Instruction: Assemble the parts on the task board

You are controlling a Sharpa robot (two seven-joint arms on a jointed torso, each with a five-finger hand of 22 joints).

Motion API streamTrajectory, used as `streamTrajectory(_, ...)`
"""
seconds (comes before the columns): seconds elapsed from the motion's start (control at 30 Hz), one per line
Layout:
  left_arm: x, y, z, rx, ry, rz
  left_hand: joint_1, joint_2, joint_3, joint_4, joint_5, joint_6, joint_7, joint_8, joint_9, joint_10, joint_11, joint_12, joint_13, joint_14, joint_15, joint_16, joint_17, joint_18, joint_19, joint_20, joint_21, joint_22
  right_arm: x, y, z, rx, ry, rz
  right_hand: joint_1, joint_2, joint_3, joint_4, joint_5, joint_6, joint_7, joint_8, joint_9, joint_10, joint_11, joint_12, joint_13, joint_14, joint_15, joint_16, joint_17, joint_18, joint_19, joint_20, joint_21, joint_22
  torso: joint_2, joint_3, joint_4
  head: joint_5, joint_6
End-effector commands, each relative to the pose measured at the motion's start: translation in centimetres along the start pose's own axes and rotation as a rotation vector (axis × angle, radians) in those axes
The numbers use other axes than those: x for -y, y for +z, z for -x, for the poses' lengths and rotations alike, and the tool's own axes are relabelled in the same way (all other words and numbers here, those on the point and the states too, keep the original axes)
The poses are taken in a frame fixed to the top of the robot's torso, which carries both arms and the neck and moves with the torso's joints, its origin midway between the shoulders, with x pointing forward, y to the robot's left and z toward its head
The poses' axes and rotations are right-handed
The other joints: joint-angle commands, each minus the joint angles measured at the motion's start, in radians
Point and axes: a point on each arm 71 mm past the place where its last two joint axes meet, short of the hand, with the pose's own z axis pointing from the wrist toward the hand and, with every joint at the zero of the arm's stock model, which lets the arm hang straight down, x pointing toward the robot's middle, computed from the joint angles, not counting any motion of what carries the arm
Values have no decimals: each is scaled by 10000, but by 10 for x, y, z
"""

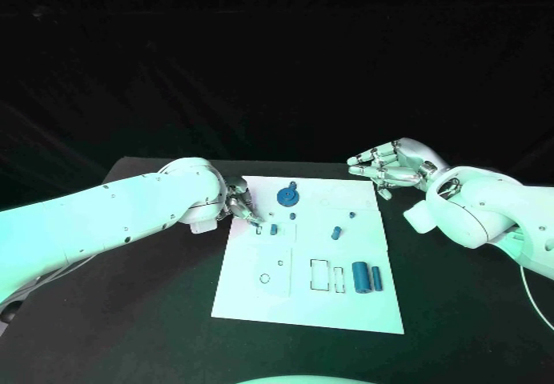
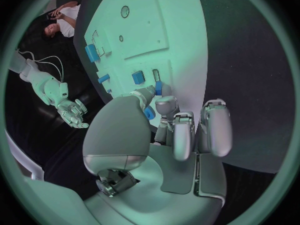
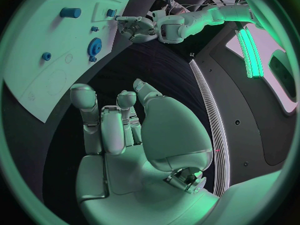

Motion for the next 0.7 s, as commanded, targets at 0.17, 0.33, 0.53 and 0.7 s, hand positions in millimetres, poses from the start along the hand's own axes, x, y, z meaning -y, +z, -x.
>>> streamTrajectory(0.17, 4, -1, -5, -308, 333, -101, -45, 34, 1084, -986, -31, 66, -103, 32, 106, 66, 13, -50, -25, 1033, -22, 24, 2628, -74, 497, -54, 38, 1582, 0, 0, -2, -170, 5, 33, -30, 8, -1, 36, 33, -66, -26, -52, -2, -75, -13, -46, -8, 399, -35, -45, 9, 205, -21, -20, -39, -3, 6, 9, -5, -19, -17)
streamTrajectory(0.33, 4, 0, -8, -451, 395, -29, -45, 34, 1084, -986, -31, 66, -103, 32, 106, 66, 13, -50, -25, 1033, -22, 24, 2628, -74, 497, -54, 38, 1582, 0, 0, -2, -173, 8, 33, -30, 8, -1, 36, 33, -66, -26, -52, -2, -75, -13, -46, -8, 399, -35, -45, 9, 205, -21, -20, -39, -3, 0, 12, -16, -7, -29)
streamTrajectory(0.53, 3, 1, -11, -598, 449, 67, -52, 30, 1089, -985, -34, 68, -104, 34, 107, 65, 12, -57, -34, 1033, -22, 24, 2628, -72, 495, -55, 32, 1578, 0, 0, -2, -178, 11, 37, -30, 8, -1, 36, 33, -66, -26, -52, -2, -75, -13, -46, -8, 399, -35, -45, 9, 205, -21, -20, -39, -3, 1, 16, -7, -23, -47)
streamTrajectory(0.7, 2, 1, -12, -708, 512, 107, -52, 30, 1089, -985, -34, 68, -104, 34, 107, 65, 12, -57, -34, 1033, -22, 24, 2628, -72, 495, -55, 32, 1578, 0, 0, -2, -188, 13, 41, -30, 8, -1, 36, 33, -66, -26, -52, -2, -75, -13, -46, -8, 399, -35, -45, 9, 205, -21, -20, -39, -3, 3, 13, -9, -21, -61)
